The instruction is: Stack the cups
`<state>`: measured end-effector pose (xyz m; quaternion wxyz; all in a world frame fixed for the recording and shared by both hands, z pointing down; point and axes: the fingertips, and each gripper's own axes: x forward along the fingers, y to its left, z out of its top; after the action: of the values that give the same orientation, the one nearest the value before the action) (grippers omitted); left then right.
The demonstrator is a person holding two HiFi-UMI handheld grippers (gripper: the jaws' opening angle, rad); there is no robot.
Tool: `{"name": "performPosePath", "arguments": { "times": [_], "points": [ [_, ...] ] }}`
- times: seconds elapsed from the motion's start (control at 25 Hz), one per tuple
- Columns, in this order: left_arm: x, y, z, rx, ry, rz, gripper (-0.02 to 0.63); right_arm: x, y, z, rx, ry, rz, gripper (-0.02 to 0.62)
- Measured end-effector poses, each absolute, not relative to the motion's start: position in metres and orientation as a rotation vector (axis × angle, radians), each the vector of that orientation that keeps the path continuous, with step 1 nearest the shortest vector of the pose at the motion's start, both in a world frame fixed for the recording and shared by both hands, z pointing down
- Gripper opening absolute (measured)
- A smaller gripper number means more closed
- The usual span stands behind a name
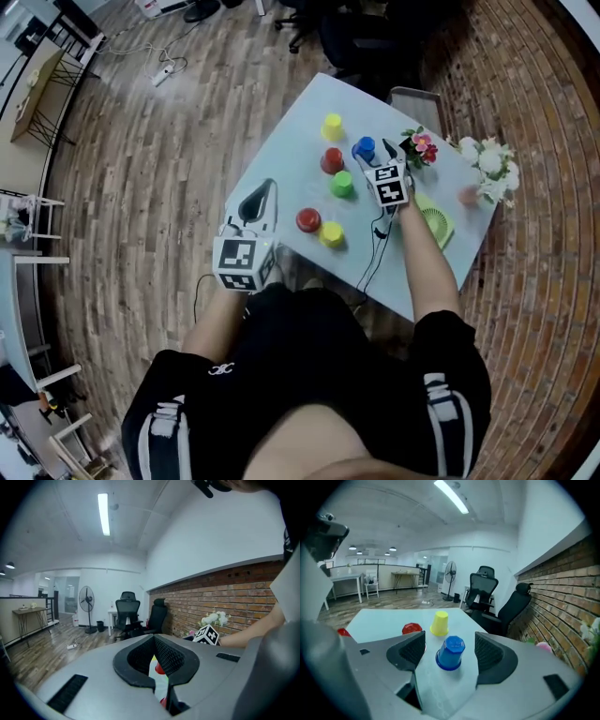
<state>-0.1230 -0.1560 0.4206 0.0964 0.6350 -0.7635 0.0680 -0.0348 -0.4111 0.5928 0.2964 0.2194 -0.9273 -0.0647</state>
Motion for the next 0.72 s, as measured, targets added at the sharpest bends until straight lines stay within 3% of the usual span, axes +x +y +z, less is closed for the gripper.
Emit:
{"name": "performPosePath", "arguments": {
  "times": [0.32, 0.72],
  "points": [
    [-0.144, -0.146, 0.443, 1.766, -2.3, 0.217, 0.002, -0.047, -0.434, 0.651, 0.456, -2.263, -0.293, 0.322],
    [-0.159, -0.14, 0.457, 1.687, -2.316, 0.223, 0.002, -0.052, -0.445, 0.69, 0.437, -2.198, -0.216, 0.321]
  ]
}}
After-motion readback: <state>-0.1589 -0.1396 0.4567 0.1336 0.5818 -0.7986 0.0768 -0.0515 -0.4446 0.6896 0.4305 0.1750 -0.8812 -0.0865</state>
